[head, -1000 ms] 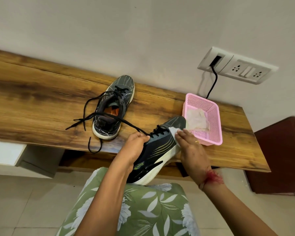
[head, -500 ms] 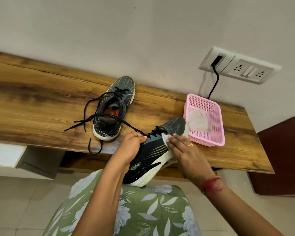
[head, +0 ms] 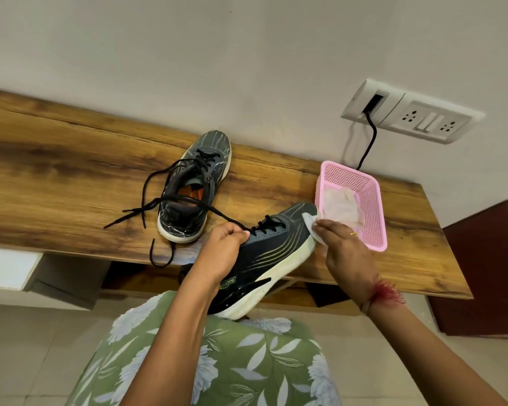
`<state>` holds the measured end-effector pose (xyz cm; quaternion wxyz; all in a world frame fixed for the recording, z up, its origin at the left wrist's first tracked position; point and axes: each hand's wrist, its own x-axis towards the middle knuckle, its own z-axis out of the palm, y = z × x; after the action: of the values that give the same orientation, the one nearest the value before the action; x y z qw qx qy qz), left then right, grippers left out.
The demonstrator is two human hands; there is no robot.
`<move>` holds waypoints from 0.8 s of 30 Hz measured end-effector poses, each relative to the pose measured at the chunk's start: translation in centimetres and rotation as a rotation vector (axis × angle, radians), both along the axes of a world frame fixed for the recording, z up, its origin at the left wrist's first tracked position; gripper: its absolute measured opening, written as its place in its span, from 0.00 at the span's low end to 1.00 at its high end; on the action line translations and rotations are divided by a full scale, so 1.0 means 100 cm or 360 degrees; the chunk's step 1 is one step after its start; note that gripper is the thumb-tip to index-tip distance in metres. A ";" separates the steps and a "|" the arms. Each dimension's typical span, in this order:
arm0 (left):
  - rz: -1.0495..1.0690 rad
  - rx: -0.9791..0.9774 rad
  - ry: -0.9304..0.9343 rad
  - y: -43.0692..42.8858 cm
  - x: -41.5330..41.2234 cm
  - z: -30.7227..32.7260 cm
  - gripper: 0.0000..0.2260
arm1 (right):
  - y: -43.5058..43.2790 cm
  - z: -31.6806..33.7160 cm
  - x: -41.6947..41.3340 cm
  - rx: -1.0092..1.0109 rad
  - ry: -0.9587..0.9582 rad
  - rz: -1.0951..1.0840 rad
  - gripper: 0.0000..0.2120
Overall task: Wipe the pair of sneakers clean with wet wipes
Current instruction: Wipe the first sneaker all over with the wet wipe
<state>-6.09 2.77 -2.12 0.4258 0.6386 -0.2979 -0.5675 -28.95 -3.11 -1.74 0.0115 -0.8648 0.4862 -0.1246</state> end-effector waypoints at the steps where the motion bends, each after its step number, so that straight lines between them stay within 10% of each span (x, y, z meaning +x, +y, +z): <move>1: 0.0001 0.0003 0.0006 0.000 0.001 0.000 0.08 | 0.006 0.001 0.003 0.0016 -0.0042 0.0056 0.17; 24: -0.0070 -0.0111 0.0053 0.004 0.006 -0.006 0.11 | 0.025 -0.001 0.010 0.0190 0.0021 0.0384 0.21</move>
<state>-5.50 3.12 -2.68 0.4402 0.6073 -0.3243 -0.5765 -27.99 -0.56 -1.81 0.0744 -0.9156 0.3854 -0.0874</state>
